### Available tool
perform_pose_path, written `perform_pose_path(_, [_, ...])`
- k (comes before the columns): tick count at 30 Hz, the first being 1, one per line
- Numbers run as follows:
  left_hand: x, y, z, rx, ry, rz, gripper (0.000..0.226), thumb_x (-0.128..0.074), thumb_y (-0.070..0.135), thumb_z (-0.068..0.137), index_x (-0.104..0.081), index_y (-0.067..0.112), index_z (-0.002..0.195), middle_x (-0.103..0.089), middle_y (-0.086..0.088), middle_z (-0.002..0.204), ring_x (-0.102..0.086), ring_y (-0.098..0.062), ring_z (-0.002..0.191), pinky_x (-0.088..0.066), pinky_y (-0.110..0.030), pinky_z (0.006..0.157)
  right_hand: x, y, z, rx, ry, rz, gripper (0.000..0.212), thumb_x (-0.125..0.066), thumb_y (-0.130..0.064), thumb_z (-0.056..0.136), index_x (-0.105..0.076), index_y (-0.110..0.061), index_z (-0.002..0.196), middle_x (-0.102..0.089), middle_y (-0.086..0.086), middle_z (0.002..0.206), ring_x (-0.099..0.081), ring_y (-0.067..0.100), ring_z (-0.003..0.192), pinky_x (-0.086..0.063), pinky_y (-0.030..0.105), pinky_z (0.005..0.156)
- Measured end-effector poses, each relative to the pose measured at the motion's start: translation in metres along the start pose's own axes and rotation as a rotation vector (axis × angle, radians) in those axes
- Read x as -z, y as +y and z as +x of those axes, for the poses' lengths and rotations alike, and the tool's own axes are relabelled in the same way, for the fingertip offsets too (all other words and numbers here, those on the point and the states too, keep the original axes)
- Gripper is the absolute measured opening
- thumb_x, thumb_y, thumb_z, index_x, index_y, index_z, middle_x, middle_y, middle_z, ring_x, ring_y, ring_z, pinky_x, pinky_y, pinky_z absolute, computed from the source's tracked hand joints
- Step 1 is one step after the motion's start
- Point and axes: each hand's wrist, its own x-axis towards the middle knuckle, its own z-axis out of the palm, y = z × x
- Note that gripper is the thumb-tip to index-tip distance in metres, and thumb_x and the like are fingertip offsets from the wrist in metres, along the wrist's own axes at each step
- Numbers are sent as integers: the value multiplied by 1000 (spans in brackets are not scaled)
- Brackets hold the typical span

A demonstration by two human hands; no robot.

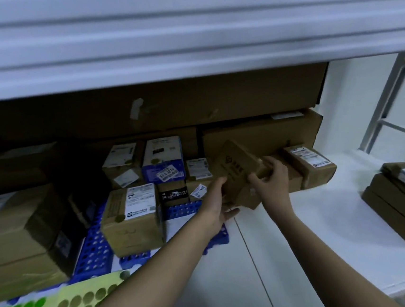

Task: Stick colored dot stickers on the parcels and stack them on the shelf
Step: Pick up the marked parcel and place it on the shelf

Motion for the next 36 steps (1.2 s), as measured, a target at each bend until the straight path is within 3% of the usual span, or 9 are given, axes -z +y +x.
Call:
perform_pose_path(2, [24, 9, -7, 3, -1, -46, 18, -52, 39, 93, -57, 26, 105, -60, -9, 114, -57, -29, 110, -50, -45, 92, -13, -7, -21, 78, -51, -27, 65, -72, -28, 76, -41, -27, 133, -35, -2, 138, -41, 17, 125, -45, 43, 102])
perform_pose_path(6, [63, 26, -22, 20, -48, -40, 42, -59, 45, 87, -55, 24, 123, -61, -9, 116, -59, -26, 106, -54, -39, 79, -34, -25, -55, 172, -103, -17, 80, -70, -43, 68, -36, -28, 138, -33, -5, 141, -37, 14, 130, -43, 44, 105])
perform_pose_path(9, [87, 40, -34, -10, -92, -40, 48, -61, 49, 83, -54, 27, 125, -62, -8, 119, -58, -26, 109, -50, -44, 92, -49, -41, -72, 323, -93, -33, 85, -77, -40, 66, -36, -21, 138, -37, -1, 141, -38, 15, 130, -42, 45, 105])
perform_pose_path(14, [121, 52, -42, -83, -120, -23, 91, -76, 63, 58, -41, 35, 137, -61, -5, 126, -56, -26, 115, -50, -45, 89, -76, -63, -92, 604, -76, -161, 91, -78, -43, 66, -37, -8, 140, -34, 10, 147, -33, 17, 137, -26, 16, 113])
perform_pose_path(19, [147, 59, -55, -162, -70, -82, 96, -78, 61, 54, -41, 34, 139, -66, -6, 120, -62, -24, 110, -53, -38, 81, -97, -79, -107, 787, -97, -140, 87, -76, -39, 72, -34, -7, 140, -33, 9, 149, -33, 22, 139, -36, 35, 111])
perform_pose_path(24, [176, 62, -73, -138, -119, -264, 65, -64, 58, 68, -60, 23, 123, -68, -10, 115, -61, -29, 111, -43, -48, 100, -101, -101, -126, 354, -279, 493, 60, -54, -44, 89, -34, -21, 140, -45, -14, 137, -48, 4, 126, -45, 16, 95])
perform_pose_path(27, [190, 64, -82, 35, -254, -464, 71, -68, 54, 63, -62, 19, 125, -63, -16, 123, -57, -33, 113, -43, -47, 95, -102, -105, -108, 135, -328, 454, 43, -52, -40, 95, -39, -29, 134, -48, -21, 126, -49, -8, 116, -47, 10, 78])
perform_pose_path(33, [202, 59, -85, 153, -456, -377, 80, -77, 55, 57, -62, 20, 126, -52, -17, 134, -46, -35, 119, -39, -46, 98, -105, -110, -70, -284, -620, 433, 68, -63, -57, 78, -44, -25, 135, -60, 4, 128, -60, 21, 111, -48, 28, 81])
perform_pose_path(36, [203, 54, -81, 158, -425, -365, 79, -84, 51, 47, -69, 17, 116, -61, -19, 120, -53, -35, 108, -42, -44, 93, -107, -112, -68, -437, -759, 543, 54, -57, -55, 81, -59, -21, 123, -71, 7, 112, -66, 26, 105, -50, 37, 85])
